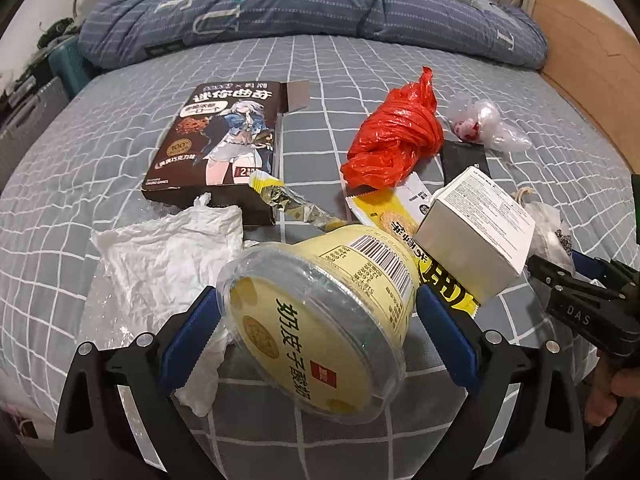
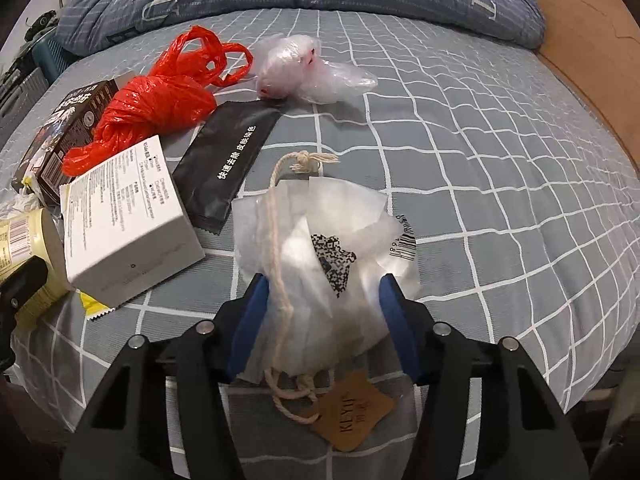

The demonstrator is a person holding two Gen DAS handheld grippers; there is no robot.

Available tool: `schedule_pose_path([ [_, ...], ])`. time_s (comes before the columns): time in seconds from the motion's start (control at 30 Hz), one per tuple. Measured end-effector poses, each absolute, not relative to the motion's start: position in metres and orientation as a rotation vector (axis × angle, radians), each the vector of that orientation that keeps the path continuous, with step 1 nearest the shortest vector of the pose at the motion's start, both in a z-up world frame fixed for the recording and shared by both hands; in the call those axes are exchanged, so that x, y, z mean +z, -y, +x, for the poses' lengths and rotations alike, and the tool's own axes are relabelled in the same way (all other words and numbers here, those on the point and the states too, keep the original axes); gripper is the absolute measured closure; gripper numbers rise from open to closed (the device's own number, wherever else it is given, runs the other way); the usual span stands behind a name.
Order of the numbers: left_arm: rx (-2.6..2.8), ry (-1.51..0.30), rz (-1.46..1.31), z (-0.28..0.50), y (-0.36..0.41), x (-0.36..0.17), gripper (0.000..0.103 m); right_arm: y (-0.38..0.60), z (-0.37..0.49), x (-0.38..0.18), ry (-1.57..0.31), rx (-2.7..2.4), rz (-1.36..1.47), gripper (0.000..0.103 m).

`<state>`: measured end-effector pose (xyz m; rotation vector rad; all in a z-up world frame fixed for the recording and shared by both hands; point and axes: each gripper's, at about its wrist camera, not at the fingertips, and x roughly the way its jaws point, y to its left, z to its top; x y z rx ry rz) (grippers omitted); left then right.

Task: Collect trash
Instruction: 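Grasp the yellow yogurt tub with the left tool while the right tool grasps the white mesh bag, then lift the yogurt tub and mesh bag and carry both toward the black trash bin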

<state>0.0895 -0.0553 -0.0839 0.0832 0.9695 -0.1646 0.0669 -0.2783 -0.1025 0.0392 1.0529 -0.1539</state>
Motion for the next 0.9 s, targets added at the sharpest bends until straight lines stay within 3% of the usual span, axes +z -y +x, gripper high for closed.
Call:
schedule_pose_path([
  [0.5, -0.087, -0.968, 0.078, 0.091, 0.065, -0.092, 0.005, 0.276, 0.065, -0.100, -1.051, -0.153, 0.054, 0.048],
  [0.9, -0.121, -0.975, 0.026, 0.094, 0.058, -0.096, 0.008, 0.282, 0.062, -0.093, -1.045, -0.152, 0.076, 0.056],
])
